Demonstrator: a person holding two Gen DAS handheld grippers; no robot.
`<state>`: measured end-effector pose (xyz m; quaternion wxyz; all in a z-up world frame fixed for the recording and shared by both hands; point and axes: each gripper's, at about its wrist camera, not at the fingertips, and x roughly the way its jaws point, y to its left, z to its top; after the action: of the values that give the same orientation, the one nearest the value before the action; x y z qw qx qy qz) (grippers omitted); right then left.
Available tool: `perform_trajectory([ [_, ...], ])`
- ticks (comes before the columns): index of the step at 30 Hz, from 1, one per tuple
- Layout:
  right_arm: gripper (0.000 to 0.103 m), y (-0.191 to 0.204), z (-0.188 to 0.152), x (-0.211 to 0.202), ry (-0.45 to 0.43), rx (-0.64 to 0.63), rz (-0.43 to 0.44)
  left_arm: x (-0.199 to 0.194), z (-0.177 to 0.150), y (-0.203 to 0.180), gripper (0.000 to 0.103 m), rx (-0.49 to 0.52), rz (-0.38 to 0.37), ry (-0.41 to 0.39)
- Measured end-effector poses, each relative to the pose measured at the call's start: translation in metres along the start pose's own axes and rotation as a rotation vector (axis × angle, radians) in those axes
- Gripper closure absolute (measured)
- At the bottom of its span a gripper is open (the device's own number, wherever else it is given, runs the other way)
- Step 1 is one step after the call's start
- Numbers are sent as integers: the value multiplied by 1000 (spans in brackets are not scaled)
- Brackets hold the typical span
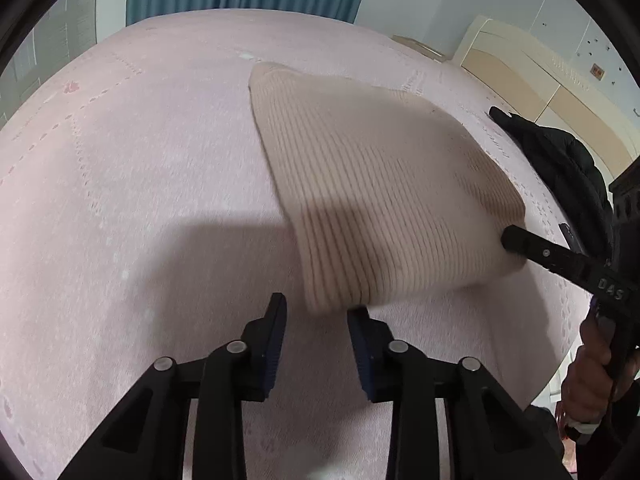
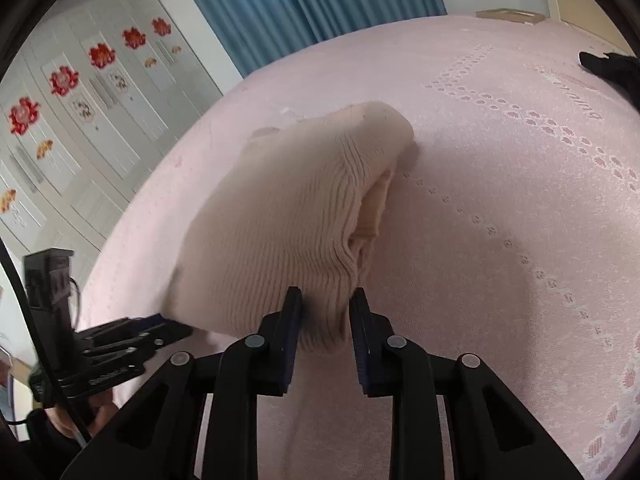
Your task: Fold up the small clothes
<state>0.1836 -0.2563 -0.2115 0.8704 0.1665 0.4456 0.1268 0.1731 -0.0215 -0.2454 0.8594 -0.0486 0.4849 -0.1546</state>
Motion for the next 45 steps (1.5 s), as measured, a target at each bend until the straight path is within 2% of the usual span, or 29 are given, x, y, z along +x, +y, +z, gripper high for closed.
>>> perform_trajectory([
  [1,79,0,1,0,-3,3,6,1,0,-1,85,7,-4,-1],
  [3,93,1,4,6,15,0,-9,3,2,-1,93,8,-4,-14],
  [4,97,1,4,10,29,-5,-10,2,2,0,93,6,4,-33],
  [6,98,-6,4,0,-22,-3,-8,-3,1,5,94,-3,16,-65],
  [8,99,-19,4,-9,-46,35,5,-5,-3,9,94,-33,-17,-59],
  [10,99,-24,3,-3,-14,44,6,-1,-3,8,94,-30,-14,-51],
  [12,99,-17,-1,12,38,-10,-42,3,-3,4,94,-7,9,-45],
  [14,96,-11,1,17,57,-45,-55,2,-2,4,94,-15,2,-41],
  [16,90,-9,9,12,42,-37,-49,2,-1,8,94,-29,-15,-33],
  [20,82,-11,35,0,-56,6,-34,5,0,13,94,-32,-22,-21],
  [22,82,-11,48,6,-71,20,-56,5,1,13,94,-26,-19,-21],
  [24,82,-13,59,24,-40,31,-79,6,2,13,94,-27,-20,-21],
  [28,92,-9,61,37,2,-16,-87,7,0,19,94,-52,-39,-27],
  [30,94,-12,61,12,-104,-23,-16,6,-2,18,94,-44,-36,-32],
  [32,96,-20,63,5,-129,13,-12,5,-3,17,94,-42,-35,-39],
  [36,97,-27,49,46,-14,-2,-141,6,0,15,94,-32,-23,-38],
  [42,96,-25,51,35,-44,23,-118,3,-1,14,94,-31,-31,-33],
  [45,91,-20,48,32,-20,11,-115,3,-3,12,94,-21,-22,-29],
])
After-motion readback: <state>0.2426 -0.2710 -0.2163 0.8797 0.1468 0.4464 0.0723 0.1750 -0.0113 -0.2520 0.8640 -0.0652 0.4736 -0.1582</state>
